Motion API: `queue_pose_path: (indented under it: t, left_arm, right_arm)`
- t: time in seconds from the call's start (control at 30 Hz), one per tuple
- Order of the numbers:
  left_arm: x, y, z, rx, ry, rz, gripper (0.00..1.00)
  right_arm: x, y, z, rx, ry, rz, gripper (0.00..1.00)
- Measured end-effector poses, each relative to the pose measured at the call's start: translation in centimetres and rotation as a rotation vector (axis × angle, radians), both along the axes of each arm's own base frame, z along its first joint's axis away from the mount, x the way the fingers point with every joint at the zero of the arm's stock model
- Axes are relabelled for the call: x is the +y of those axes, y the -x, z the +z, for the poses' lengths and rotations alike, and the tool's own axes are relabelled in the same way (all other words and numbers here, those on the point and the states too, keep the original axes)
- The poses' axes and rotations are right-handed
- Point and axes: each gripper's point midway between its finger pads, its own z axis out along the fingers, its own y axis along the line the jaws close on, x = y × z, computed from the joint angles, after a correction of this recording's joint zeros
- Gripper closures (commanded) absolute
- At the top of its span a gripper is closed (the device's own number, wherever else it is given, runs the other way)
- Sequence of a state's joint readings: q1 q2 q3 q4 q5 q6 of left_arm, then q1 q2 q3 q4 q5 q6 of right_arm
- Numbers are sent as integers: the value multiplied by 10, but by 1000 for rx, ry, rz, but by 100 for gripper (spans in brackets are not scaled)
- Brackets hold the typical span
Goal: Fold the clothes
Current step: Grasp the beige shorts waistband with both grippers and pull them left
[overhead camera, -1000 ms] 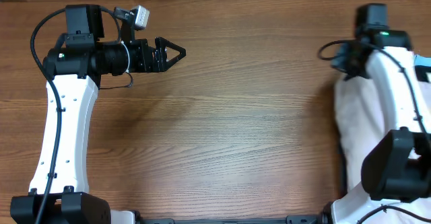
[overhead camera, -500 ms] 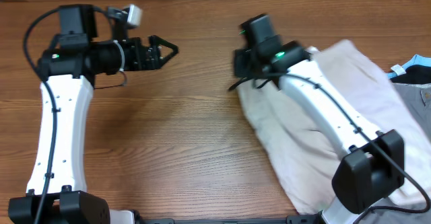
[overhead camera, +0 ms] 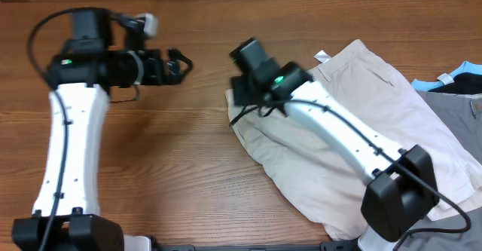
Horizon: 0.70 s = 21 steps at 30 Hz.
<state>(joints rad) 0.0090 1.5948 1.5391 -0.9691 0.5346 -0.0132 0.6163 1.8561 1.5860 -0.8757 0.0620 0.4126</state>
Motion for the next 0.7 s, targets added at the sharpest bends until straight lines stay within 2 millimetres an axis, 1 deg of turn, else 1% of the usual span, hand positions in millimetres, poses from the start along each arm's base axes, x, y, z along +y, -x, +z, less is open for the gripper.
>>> queue_pose_path:
  t: [0.03, 0.07, 0.1, 0.13, 0.17, 0.2, 0.23, 0.3, 0.33, 0.37, 0.43, 0.47, 0.53, 0.57, 0.6, 0.7]
  left_arm:
    - [-7, 0, -4, 1, -26, -16, 27]
    - [-17, 0, -10, 1, -66, -41, 35]
    - [-25, -2, -15, -2, -96, -61, 41]
    - [-33, -3, -22, -1, -121, -82, 41]
    - [-42, -5, -29, 2, -144, -107, 40]
    - [-51, -7, -38, 10, -163, -130, 34]
    - [-58, -7, -47, 22, -179, -149, 27]
    - [-71, -8, -70, 61, -219, -184, 25]
    - [-76, -10, -83, 81, -236, -197, 26]
    - [-84, -11, -99, 104, -252, -215, 34]
    - [-93, -14, -124, 136, -277, -233, 49]
    - [-97, -16, -137, 147, -288, -243, 58]
    - [-104, -20, -159, 168, -306, -252, 78]
    - [-107, -22, -168, 174, -311, -255, 85]
    - [-109, -24, -175, 174, -315, -257, 88]
    - [-114, -31, -195, 169, -327, -266, 89]
  right_arm:
    - [-14, -6, -1, 12, 3, -44, 68]
    - [-33, -13, -3, 32, 3, -118, 74]
    - [-48, -18, -4, 46, 5, -163, 75]
    - [-62, -22, -5, 61, 0, -215, 73]
    - [-80, -26, -7, 82, -8, -278, 62]
    - [-96, -31, -8, 99, -22, -335, 59]
    - [-111, -35, -8, 114, -41, -380, 59]
    - [-143, -45, -8, 140, -93, -462, 59]
    - [-157, -48, -8, 152, -117, -497, 59]
    - [-172, -51, -8, 166, -148, -536, 59]
    - [-196, -53, -7, 188, -192, -583, 59]
    - [-205, -52, -7, 202, -213, -599, 58]
    - [-216, -50, -7, 221, -237, -611, 58]
    - [-219, -49, -8, 231, -246, -612, 58]
    - [-220, -48, -8, 237, -251, -606, 58]
    - [-219, -46, -7, 245, -260, -580, 58]
